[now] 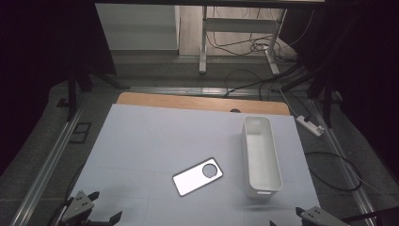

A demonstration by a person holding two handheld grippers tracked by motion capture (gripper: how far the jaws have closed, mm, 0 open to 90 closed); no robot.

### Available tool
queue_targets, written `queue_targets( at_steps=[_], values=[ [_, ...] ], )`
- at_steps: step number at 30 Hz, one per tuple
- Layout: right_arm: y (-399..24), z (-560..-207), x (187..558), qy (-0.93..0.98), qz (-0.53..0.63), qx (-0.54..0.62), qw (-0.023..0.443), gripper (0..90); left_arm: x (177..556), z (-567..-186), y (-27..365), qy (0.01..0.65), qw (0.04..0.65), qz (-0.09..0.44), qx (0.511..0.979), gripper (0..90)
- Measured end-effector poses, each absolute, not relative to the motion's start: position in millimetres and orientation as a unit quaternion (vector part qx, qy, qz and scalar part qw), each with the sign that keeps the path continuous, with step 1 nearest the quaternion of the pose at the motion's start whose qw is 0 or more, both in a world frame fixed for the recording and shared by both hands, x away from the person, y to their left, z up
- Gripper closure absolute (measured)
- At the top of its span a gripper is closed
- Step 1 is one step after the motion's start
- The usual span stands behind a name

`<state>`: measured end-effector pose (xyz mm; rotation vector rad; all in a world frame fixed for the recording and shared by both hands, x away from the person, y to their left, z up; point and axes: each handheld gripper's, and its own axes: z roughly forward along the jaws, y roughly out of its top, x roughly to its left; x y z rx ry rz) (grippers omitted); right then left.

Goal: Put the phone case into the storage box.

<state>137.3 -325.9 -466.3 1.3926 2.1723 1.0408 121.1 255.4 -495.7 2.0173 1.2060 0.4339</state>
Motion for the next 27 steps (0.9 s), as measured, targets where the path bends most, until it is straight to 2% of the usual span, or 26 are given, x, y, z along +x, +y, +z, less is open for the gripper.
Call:
queue_targets(
  at_steps=[27],
  values=[
    [-325, -466, 136, 0.772, 0.364, 0.487, 0.185, 0.0, 133, -491, 246, 0.476, 0.353, 0.158, 0.79, 0.0]
  ],
)
